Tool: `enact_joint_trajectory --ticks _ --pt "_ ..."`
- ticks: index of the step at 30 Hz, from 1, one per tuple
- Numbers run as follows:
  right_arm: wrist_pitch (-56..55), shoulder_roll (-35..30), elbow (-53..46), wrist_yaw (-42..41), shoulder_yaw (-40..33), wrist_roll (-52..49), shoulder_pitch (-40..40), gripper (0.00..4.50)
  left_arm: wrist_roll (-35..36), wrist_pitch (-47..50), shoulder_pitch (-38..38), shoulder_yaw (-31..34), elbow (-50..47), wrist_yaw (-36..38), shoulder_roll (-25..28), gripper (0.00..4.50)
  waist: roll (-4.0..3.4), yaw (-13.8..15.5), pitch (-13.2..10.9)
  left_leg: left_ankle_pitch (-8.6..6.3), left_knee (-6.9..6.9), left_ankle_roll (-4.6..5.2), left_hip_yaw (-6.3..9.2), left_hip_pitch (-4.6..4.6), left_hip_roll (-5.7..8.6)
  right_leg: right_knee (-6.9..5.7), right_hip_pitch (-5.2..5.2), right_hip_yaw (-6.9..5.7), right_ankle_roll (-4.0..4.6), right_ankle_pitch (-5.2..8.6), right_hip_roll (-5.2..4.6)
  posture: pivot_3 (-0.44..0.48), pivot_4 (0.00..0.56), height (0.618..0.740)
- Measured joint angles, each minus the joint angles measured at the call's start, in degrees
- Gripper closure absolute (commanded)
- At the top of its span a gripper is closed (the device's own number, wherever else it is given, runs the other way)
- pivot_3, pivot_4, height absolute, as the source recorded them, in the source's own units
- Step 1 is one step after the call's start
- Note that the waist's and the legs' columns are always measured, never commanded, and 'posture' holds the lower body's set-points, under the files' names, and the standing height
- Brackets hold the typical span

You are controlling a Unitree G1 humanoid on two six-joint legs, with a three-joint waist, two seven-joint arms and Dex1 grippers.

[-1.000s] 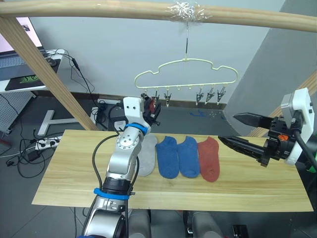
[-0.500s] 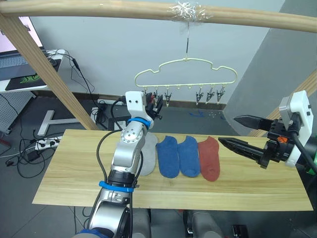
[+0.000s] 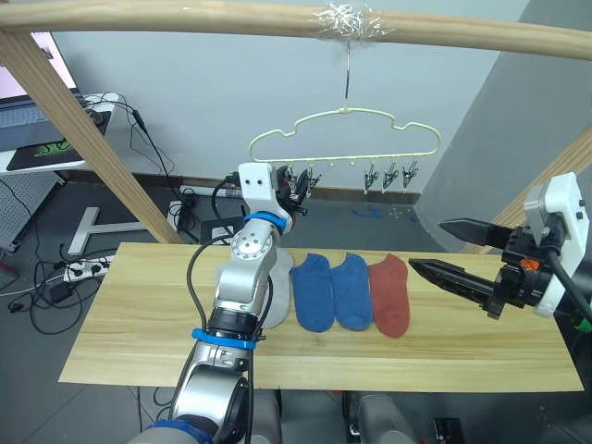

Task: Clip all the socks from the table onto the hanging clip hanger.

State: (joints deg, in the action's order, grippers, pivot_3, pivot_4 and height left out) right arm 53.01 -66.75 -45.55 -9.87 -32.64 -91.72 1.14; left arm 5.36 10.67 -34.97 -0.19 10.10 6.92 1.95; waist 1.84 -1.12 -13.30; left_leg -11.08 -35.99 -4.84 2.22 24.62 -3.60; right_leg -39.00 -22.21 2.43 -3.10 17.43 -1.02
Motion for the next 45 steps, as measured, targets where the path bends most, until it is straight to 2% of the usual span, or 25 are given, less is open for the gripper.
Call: enact_joint_trajectory --ticks 2,5,8,26,28,31,35,40,45 --pt "-0.23 -0.25 -0.1 0.13 0.0 -0.13 -0.01 0.0 0.05 0.01 0.0 0.11 0.0 0.0 -0.03 2.95 0.0 -0.24 0.0 0.0 0.0 0.0 0.0 0.0 0.0 0.0 0.0 0.0 0.0 0.0 0.0 -0.091 0.214 0.74" --pt "-0.98 -0.26 -0.2 0.71 0.01 -0.14 0.03 0.0 0.09 0.05 0.0 0.12 0.0 0.01 -0.06 3.83 0.0 -0.45 0.0 0.0 0.0 0.0 0.0 0.0 0.0 0.0 0.0 0.0 0.0 0.0 0.0 -0.091 0.214 0.74" --pt "-1.52 -0.26 -0.12 1.88 0.08 0.06 0.16 0.0 0.11 0.05 0.0 0.21 0.0 0.02 -0.07 4.22 0.0 -0.5 0.0 0.0 0.0 0.0 0.0 0.0 0.0 0.0 0.0 0.0 0.0 0.0 0.0 -0.089 0.216 0.74" --pt "-3.68 -0.27 0.73 5.43 3.27 -0.07 2.59 0.0 0.51 1.34 -0.08 0.62 -0.28 0.56 0.0 4.26 0.01 -0.56 -0.01 0.0 0.0 0.0 0.0 0.01 0.0 0.0 0.0 0.01 0.0 0.0 0.0 -0.085 0.225 0.74" --pt "-3.6 -0.23 0.83 6.55 8.0 1.27 4.75 0.0 1.41 2.61 -0.26 0.84 -0.65 1.27 0.07 4.26 0.01 -0.66 -0.01 0.0 0.0 0.01 0.0 0.0 0.0 0.0 0.0 0.01 0.0 0.0 0.0 -0.08 0.225 0.74" --pt "-0.33 1.49 3.27 9.12 21.34 9.37 9.95 0.0 3.11 5.6 -0.98 1.47 -1.27 1.99 0.14 4.26 0.02 -0.74 -0.01 0.01 -0.01 0.02 0.01 0.0 0.0 0.0 -0.02 0.02 -0.02 -0.01 0.0 -0.062 0.227 0.74" --pt "4.21 10.56 14.82 11.33 36.77 23.37 15.87 0.0 3.85 8.2 -1.86 2.34 -1.94 2.49 0.53 4.26 0.0 -0.74 -0.06 0.03 -0.04 0.04 0.01 0.02 0.0 -0.02 -0.08 0.06 -0.01 -0.04 0.02 -0.037 0.229 0.74" --pt "5.12 19.59 29.54 8.42 48.22 39.89 22.87 0.0 3.88 9.37 -1.9 2.91 -3.31 2.14 0.04 4.26 -0.02 -0.57 -0.07 0.03 0.0 0.05 0.04 0.06 -0.01 0.01 -0.11 0.03 -0.01 -0.04 0.05 -0.008 0.233 0.74" --pt "2.6 25.38 44.85 2.74 54.24 54.54 27.9 0.0 3.85 10.53 -1.61 2.9 -4.76 1.23 -0.88 4.26 -0.05 -0.31 -0.12 0.02 0.03 0.05 0.06 0.08 -0.01 0.03 -0.12 -0.01 -0.01 -0.04 0.04 0.023 0.24 0.74"
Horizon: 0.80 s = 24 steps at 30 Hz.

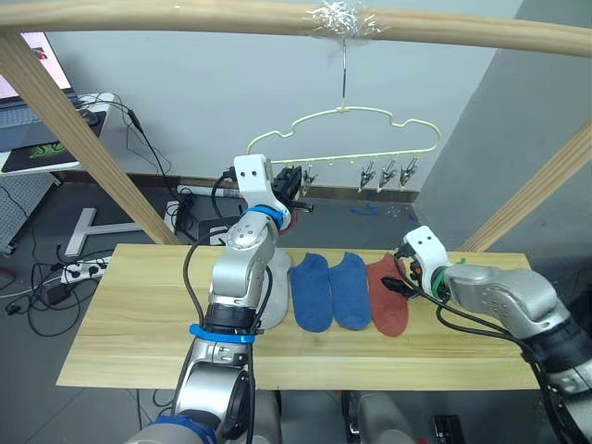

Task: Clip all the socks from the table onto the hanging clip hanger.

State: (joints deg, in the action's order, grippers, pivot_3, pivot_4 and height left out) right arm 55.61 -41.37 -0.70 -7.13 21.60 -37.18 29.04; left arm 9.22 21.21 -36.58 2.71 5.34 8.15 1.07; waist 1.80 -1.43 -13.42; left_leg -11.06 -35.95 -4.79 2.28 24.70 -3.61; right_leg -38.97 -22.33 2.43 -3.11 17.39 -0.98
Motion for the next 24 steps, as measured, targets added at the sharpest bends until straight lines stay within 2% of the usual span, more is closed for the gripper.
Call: enact_joint_trajectory --ticks 5,12,19,24 --pt "-4.52 4.82 12.56 -5.58 0.5 9.46 3.39 0.0 0.0 0.88 0.05 0.03 -1.32 -0.33 -0.22 4.26 -0.06 0.07 -0.06 0.0 0.0 0.0 0.01 0.0 0.0 -0.01 0.0 -0.01 0.0 0.0 0.0 0.042 0.248 0.74" --pt "-9.5 10.69 23.47 -11.47 -0.03 18.56 7.65 0.0 -0.01 1.66 0.22 -0.06 -2.88 -1.14 -0.32 4.26 -0.15 0.15 -0.15 0.0 0.02 0.0 0.03 0.0 0.0 -0.02 0.0 -0.02 0.0 0.0 0.0 0.059 0.251 0.74" --pt "-12.08 14.1 27.25 -14.71 -1.59 23.89 7.7 0.0 -0.01 2.41 0.23 -0.01 -3.09 -1.24 -0.2 4.26 -0.22 0.37 -0.21 0.0 0.02 0.0 0.04 0.0 0.0 -0.03 0.01 -0.04 0.01 -0.01 -0.01 0.064 0.252 0.74" --pt "-12.69 15.29 28.49 -16.16 -3.9 25.91 7.38 0.0 -0.01 2.52 0.23 -0.01 -3.18 -1.23 -0.11 4.26 -0.22 0.36 -0.21 0.0 0.01 0.0 0.05 -0.02 0.01 -0.05 0.02 -0.04 0.01 -0.01 -0.01 0.033 0.258 0.74"
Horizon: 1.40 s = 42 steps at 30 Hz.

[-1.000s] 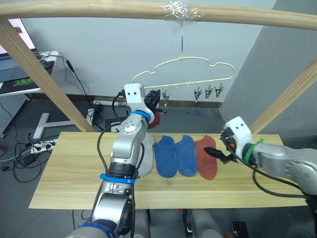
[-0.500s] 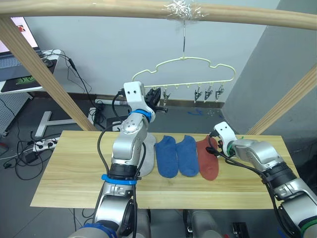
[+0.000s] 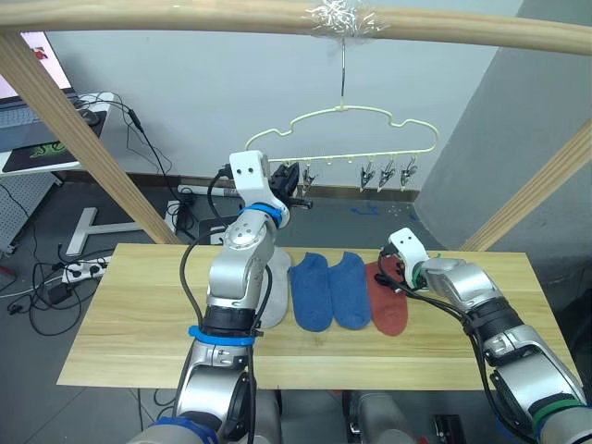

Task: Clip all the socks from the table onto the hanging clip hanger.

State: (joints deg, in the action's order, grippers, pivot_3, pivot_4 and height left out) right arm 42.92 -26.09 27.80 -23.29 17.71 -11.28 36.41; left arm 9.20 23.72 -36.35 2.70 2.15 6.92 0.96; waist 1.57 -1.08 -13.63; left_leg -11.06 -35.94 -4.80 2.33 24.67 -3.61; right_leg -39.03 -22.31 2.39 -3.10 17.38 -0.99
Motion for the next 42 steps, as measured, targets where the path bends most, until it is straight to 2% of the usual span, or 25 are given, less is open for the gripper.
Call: enact_joint_trajectory --ticks 1,4,15,22,26,33,36,39,42 --pt "-0.27 0.02 -0.13 -0.45 -0.31 0.69 -0.35 0.0 0.0 0.08 0.0 0.01 0.0 0.02 0.12 4.26 0.0 0.0 0.0 0.0 0.0 0.0 0.0 0.0 0.0 0.0 0.01 0.0 0.0 0.0 0.0 0.023 0.259 0.74" --pt "-0.59 0.04 -1.22 -1.28 -0.92 1.77 -1.44 0.65 0.01 0.8 -0.01 0.11 -0.01 0.11 0.77 4.26 0.0 -0.25 0.0 0.0 0.0 0.0 0.0 0.0 0.0 0.01 0.01 0.0 0.0 0.0 0.0 0.023 0.259 0.74" --pt "0.6 1.23 -2.84 -2.68 -2.35 5.14 -2.33 4.48 1.48 3.32 0.01 0.43 -1.53 1.0 1.57 4.26 0.0 -0.31 0.0 0.0 0.0 0.0 0.02 0.0 0.0 0.0 0.02 -0.02 0.0 0.0 0.0 0.041 0.239 0.74" --pt "1.37 1.65 -3.07 -2.81 -3.31 6.11 -2.37 4.48 3.05 5.57 -0.05 0.75 -1.52 2.41 2.88 4.26 0.0 -0.31 0.0 0.0 0.0 0.0 0.02 0.0 0.01 0.01 0.02 -0.02 0.0 0.0 0.0 0.036 0.234 0.74" --pt "4.55 1.55 -7.68 -2.77 -3.86 6.59 -4.2 4.48 5.93 8.83 -1.01 2.28 -1.52 3.93 4.05 4.26 -0.01 -0.33 0.0 0.0 0.05 -0.01 0.02 0.0 0.01 0.03 0.0 -0.02 0.0 0.0 0.0 0.039 0.225 0.74" --pt "15.21 -0.74 -29.93 -4.56 -6.96 3.6 -7.71 4.48 16.22 18.76 -1.92 7.59 -2.97 6.27 4.46 4.26 -0.05 -0.5 -0.02 0.0 0.1 -0.01 0.07 0.01 0.0 0.02 -0.03 -0.06 -0.01 0.0 0.0 0.039 0.211 0.74" --pt "21.12 -0.8 -41.83 -6.91 -10.1 -1.65 -9.24 4.48 22.97 25.23 -3.75 13.42 -2.92 5.2 4.49 4.26 -0.05 -0.59 -0.03 0.0 0.11 -0.01 0.1 0.02 -0.01 0.02 -0.04 -0.07 -0.01 0.01 0.01 0.033 0.208 0.74" --pt "26.29 1.96 -49.92 -8.43 -15.06 -8.19 -8.55 4.48 28.91 30.77 -6.06 19.09 -1.62 2.97 4.63 4.26 -0.05 -0.65 -0.02 0.0 0.09 -0.01 0.12 0.02 0.01 0.02 -0.03 -0.08 -0.01 0.01 0.01 0.03 0.204 0.74" --pt "29.97 6.1 -52.38 -8.4 -18.53 -12.96 -6.97 4.48 32.68 33.96 -7.36 22.16 -0.51 1.27 5.47 4.26 -0.05 -0.6 -0.02 0.0 0.09 -0.01 0.14 0.02 0.02 0.02 -0.02 -0.1 -0.01 0.0 0.0 0.031 0.204 0.74"
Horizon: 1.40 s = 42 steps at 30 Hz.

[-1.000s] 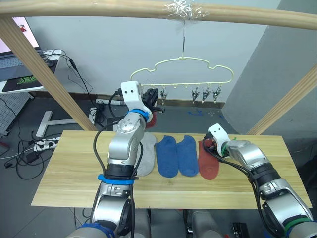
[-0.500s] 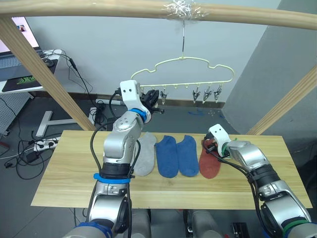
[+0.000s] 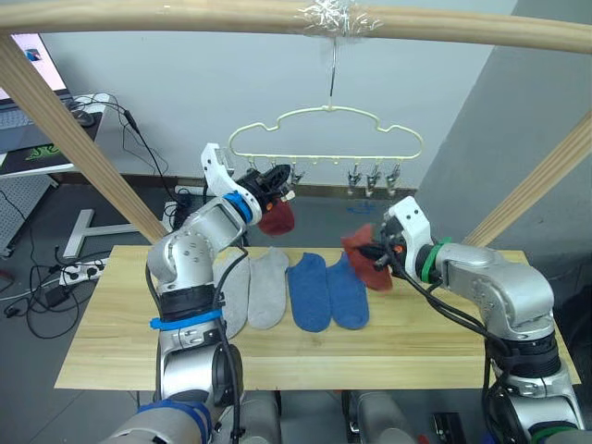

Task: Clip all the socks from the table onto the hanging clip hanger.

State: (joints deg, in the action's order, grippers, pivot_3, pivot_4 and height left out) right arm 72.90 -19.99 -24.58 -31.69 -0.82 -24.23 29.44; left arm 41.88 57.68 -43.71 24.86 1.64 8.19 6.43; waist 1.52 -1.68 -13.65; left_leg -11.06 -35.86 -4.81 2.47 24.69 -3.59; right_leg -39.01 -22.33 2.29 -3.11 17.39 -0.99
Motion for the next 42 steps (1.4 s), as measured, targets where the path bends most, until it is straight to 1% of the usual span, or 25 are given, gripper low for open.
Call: enact_joint_trajectory --ticks 3,8,11,14,18,25,42 --pt "1.8 7.13 1.35 2.65 -3.52 -2.48 1.97 4.48 3.75 3.43 -1.72 2.87 1.87 -1.84 0.44 4.26 -0.01 -0.08 0.0 0.0 0.01 0.0 0.02 0.0 -0.01 -0.04 -0.02 -0.02 0.0 0.0 0.0 0.032 0.204 0.74" --pt "2.36 15.33 5.11 6.76 -6.23 -4.92 5.22 4.48 8.24 7.12 -3.05 5.04 3.53 -4.97 0.87 4.26 -0.01 -0.02 0.0 0.0 0.04 0.0 0.04 0.0 -0.01 -0.02 -0.04 -0.03 0.01 0.0 0.0 0.037 0.205 0.74" --pt "1.63 19.14 8.47 8.89 -7.21 -6.1 6.7 4.48 10.22 9.14 -3.47 5.51 3.93 -6.11 1.55 4.26 -0.01 -0.01 0.0 0.0 0.08 -0.01 0.04 0.0 -0.02 -0.03 -0.05 -0.05 0.01 0.0 0.0 0.039 0.203 0.74" --pt "0.19 21.37 11.88 10.56 -8.01 -6.29 8.01 4.48 11.77 10.04 -3.91 5.68 4.87 -6.73 2.2 4.26 -0.02 0.02 0.01 0.0 0.08 -0.01 0.04 0.0 -0.01 -0.03 -0.05 -0.05 0.01 -0.01 0.0 0.049 0.2 0.74" --pt "-2.22 22.49 16.26 11.9 -9.19 -6.39 9.63 4.48 12.36 10.52 -4.25 5.79 4.96 -7.63 2.54 4.26 -0.02 0.09 0.01 0.0 0.09 -0.01 0.03 0.0 -0.01 -0.03 -0.06 -0.05 0.01 -0.01 -0.01 0.062 0.196 0.74" --pt "-4.55 22.41 20.25 12.5 -9.15 -6.52 10.09 4.48 13.48 10.4 -4.24 5.78 4.97 -8.75 2.5 4.26 -0.02 0.12 0.01 0.0 0.14 -0.01 0.03 0.0 -0.02 -0.02 -0.08 -0.06 0.01 -0.01 -0.01 0.073 0.197 0.74" --pt "-5.75 22.23 22.91 13.02 -9.01 -8.56 13.35 4.48 14.29 9.4 -4.12 5.25 4.85 -9.87 2.39 4.26 -0.02 0.21 0.01 0.0 0.15 -0.02 0.03 0.01 -0.01 -0.02 -0.09 -0.06 0.01 -0.01 -0.01 0.076 0.199 0.74"
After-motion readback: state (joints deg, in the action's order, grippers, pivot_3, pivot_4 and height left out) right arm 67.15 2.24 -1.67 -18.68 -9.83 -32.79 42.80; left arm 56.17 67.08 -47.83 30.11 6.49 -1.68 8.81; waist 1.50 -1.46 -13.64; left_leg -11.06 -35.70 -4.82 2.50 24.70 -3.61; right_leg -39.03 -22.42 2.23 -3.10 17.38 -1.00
